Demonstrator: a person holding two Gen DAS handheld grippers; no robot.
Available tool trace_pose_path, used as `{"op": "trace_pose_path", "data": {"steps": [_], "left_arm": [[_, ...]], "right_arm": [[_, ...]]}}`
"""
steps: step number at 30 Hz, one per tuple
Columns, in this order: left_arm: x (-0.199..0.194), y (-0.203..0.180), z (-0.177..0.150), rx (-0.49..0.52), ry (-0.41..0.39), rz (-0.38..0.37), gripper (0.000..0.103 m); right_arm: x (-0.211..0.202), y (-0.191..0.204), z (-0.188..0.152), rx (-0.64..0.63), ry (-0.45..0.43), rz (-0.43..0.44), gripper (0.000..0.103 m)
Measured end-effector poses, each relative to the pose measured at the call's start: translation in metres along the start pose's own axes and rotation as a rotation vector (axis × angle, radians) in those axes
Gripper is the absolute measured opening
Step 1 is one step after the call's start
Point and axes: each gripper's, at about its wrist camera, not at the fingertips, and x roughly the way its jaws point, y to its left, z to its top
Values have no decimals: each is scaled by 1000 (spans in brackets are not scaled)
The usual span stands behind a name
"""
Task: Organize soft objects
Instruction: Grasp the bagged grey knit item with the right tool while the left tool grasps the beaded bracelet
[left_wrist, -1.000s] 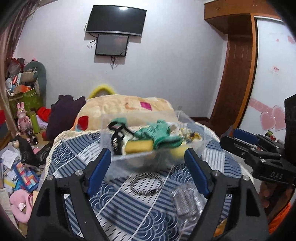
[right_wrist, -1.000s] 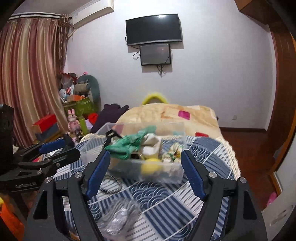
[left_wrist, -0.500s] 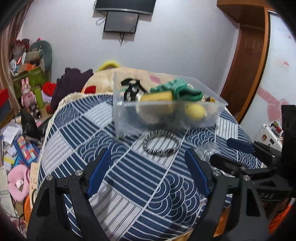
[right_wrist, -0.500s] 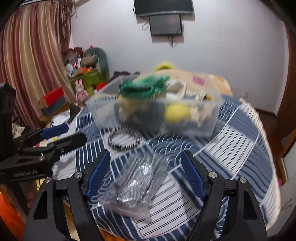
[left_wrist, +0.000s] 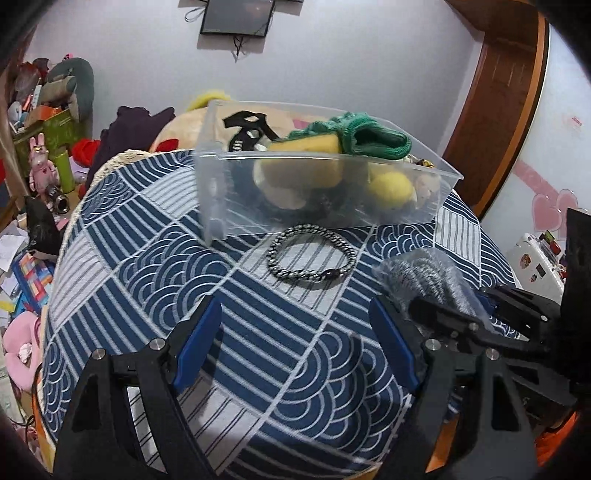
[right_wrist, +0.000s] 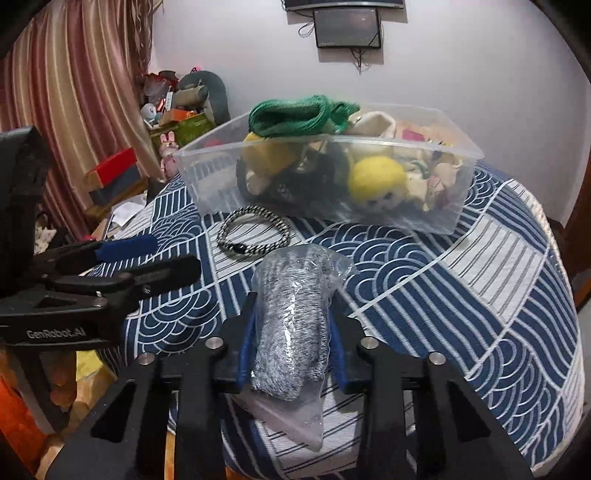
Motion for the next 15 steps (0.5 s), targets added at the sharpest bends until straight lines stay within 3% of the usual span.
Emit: {"op": "trace_pose_path", "data": {"steps": [10,15], "left_arm": [[44,-8,25,-47,69,-7,83],[54,-18,27,-24,46,35,83]], "right_arm": [[-28,-40,2,109,-81,-71,29],[-31,-45,-2,119,-82,-70,29]]}}
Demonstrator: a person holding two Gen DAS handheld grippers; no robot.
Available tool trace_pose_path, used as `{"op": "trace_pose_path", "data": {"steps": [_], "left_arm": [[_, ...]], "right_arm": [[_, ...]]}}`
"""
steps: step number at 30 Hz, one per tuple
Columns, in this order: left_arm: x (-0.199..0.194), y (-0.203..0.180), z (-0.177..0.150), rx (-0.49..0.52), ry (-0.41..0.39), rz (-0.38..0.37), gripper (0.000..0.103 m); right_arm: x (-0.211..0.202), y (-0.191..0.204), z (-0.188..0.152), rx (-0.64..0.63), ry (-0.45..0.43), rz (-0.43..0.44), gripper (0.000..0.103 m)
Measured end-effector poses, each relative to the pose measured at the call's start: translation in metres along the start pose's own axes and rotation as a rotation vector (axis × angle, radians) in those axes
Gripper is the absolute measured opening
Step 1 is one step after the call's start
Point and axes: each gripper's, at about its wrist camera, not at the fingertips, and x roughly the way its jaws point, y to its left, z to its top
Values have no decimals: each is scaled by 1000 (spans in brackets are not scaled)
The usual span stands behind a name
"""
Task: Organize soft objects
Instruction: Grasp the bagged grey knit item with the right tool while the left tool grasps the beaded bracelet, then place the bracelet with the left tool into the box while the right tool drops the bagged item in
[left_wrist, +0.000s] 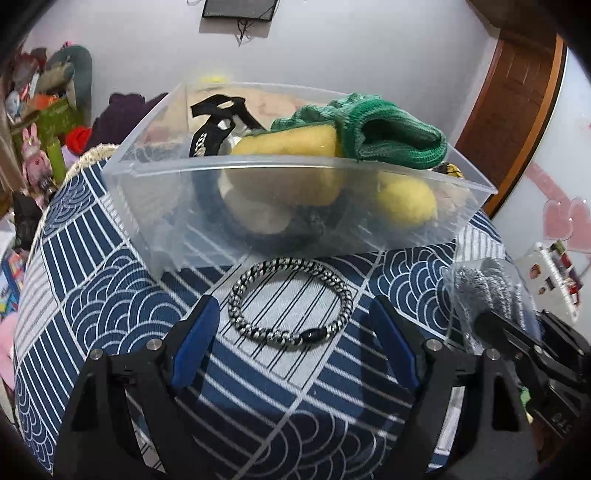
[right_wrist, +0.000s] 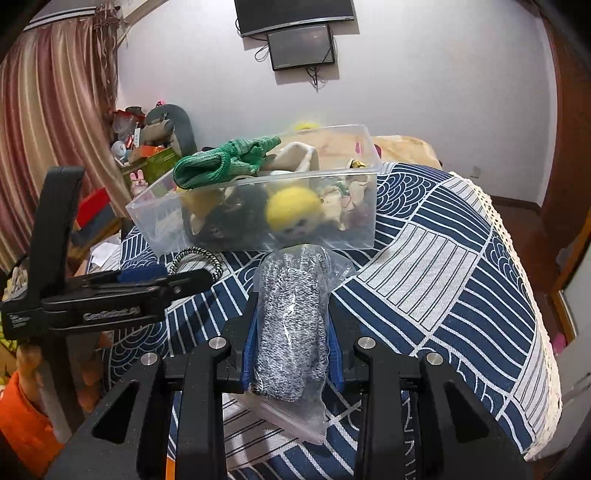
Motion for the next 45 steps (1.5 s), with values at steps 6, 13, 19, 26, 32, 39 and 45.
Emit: {"op": "trace_pose_path", "data": {"steps": [6,13,19,26,32,39,45], "left_arm": [[0,-12,-6,57,-36,28,57],[-12,-13,-18,87,-50,-1,12],[-33,-9,-31,76,-74,-17,10],[-78,-3,-27,64,-183,-16,10],[-110,-3,-8,73,-284,-14,10],[-114,5,21,73,-328,-2,10],[-91,16,41,54,-304,10,10]], "right_arm": [[0,2,1,-3,0,-4,29],[-3,5,4,-13,-13,-16,29],[-8,7,9,-14,-27,-18,29],[-15,11,24,-27,-65,-28,29],[-24,12,50,-36,-132,-47,29],[-24,14,81,-53,-207,-65,29],[-9,10,104,-26,-220,-70,29]]}}
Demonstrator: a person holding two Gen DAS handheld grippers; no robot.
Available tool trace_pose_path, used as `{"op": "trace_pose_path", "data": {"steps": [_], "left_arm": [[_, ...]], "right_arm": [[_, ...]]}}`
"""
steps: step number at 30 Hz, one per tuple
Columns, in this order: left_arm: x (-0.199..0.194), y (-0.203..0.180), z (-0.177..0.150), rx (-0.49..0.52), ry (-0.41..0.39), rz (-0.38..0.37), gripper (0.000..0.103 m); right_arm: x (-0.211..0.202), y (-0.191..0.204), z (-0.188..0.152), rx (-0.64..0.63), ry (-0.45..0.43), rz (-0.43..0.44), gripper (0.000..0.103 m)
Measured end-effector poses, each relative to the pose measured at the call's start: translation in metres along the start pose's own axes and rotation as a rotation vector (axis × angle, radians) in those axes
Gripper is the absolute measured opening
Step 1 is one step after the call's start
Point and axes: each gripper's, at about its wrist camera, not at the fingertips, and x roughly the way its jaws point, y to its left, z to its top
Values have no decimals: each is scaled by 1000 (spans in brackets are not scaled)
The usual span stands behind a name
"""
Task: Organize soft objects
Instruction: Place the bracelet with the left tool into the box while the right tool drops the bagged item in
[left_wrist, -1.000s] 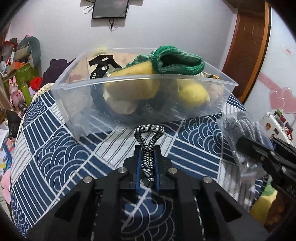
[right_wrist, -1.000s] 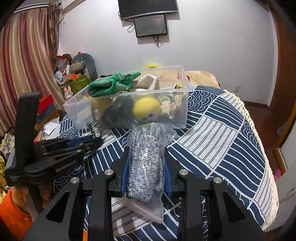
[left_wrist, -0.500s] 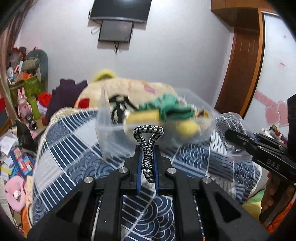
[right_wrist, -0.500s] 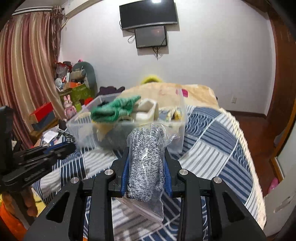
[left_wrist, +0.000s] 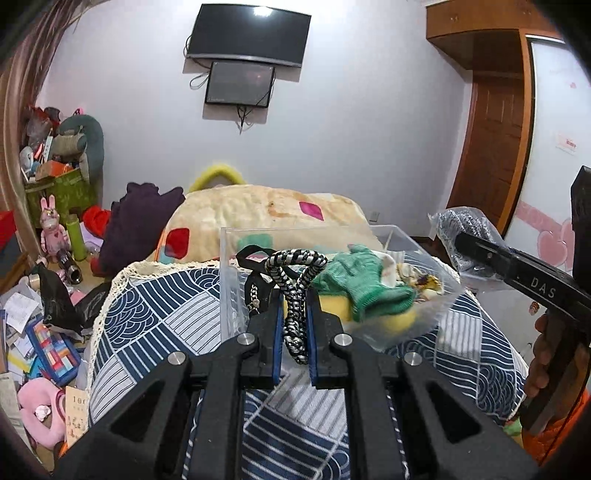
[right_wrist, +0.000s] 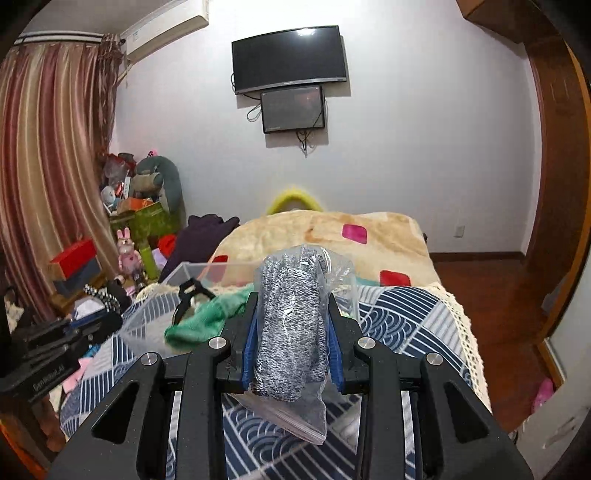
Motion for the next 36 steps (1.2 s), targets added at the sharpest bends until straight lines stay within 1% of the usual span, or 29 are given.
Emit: {"op": "trace_pose_path", "data": {"steps": [3,6,11,12,13,14,15,16,17,20,22,24,26,28,32,36], "left_arm": [[19,4,2,3,30,21,10],[36,8,2,5,63,19,10],[55,9,-2,22,104,49,11],[58,10,-2,22,117,43,11],[58,9,-3,25,115,45,13],[58,8,-3,30,115,48,21],[58,8,-2,34,117,49,35],[58,7,-3,34,117,45,41],[57,8,-3,30,113,38,44],[53,7,-4,40,104,44,44],[50,6,-5,36,103,40,44],[47,7,-5,29,106,25,45],[41,6,-4,29,98,19,49],[34,4,-3,35,83,26,50],[16,-2,0,47,51,19,50],[-9,-11,5,66,-8,15,50]], "right_arm": [[16,1,1,1,22,-14,29],[33,3,-2,-6,60,-23,29],[58,8,-13,-31,133,-25,29],[62,10,-16,-39,149,-24,29],[64,9,-18,-41,154,-24,30],[64,9,-19,-44,157,-24,32],[65,10,-20,-45,159,-25,32],[64,9,-20,-43,161,-29,34],[64,9,-20,-42,166,-27,38],[62,7,-20,-40,179,-24,47],[57,5,-20,-36,172,-26,51],[51,3,-20,-31,166,-23,58],[43,1,-19,-27,149,-30,67],[36,-1,-16,-22,131,-28,71],[21,-2,-11,-18,98,-14,71],[-4,4,-4,-47,34,-22,71]]}}
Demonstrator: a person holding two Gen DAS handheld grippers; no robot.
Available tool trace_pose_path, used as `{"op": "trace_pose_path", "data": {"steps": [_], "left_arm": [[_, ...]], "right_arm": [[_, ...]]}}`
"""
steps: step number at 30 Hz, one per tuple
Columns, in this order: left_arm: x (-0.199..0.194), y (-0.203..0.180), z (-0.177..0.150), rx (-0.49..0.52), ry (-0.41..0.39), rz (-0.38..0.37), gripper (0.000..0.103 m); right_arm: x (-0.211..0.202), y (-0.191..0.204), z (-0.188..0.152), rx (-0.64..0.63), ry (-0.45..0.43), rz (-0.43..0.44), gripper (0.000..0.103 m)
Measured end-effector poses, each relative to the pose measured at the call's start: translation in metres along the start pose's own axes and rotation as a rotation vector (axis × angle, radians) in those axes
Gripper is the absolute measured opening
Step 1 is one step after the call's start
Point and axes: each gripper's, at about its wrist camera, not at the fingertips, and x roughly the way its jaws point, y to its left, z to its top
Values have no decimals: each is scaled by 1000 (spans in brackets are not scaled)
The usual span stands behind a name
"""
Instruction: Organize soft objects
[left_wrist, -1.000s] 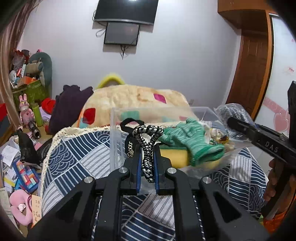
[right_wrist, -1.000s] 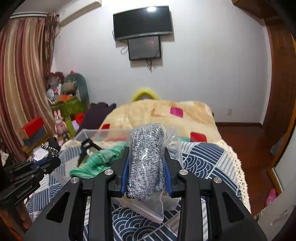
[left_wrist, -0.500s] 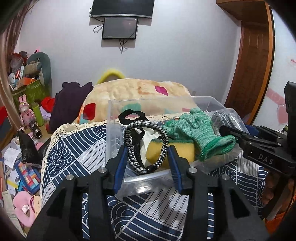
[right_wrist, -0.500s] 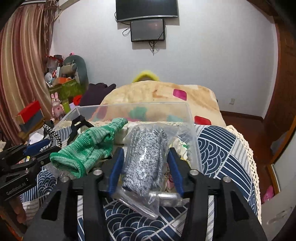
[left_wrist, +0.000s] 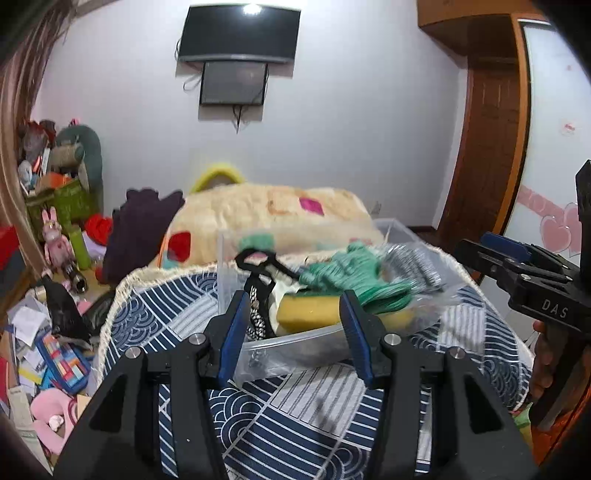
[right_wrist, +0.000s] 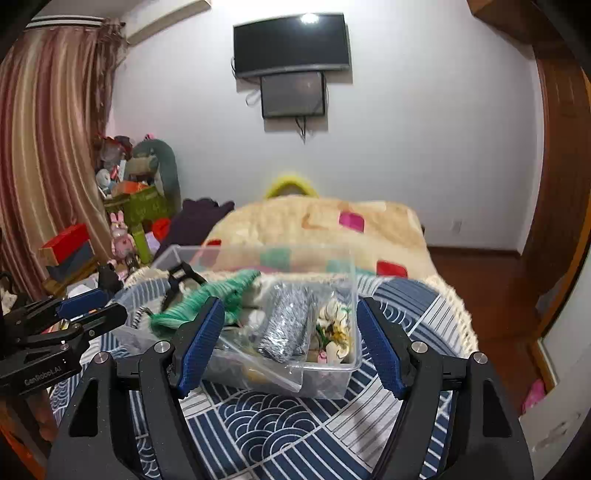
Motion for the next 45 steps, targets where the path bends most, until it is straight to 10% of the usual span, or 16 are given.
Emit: {"op": "trace_pose_path", "data": {"steps": [9,23,45], "left_arm": [[-62,-17,7,16,-128,-34,62],[-103,-25,-6,34,-233,-18,99],[-107,-27,-18,31,-251,-17,102]], "right_arm": [[-52,16,7,-48,-124,29,72],[-86,26,-5,-53,-240,1,102],[-91,30,-24,-59,-226,20,103]]}}
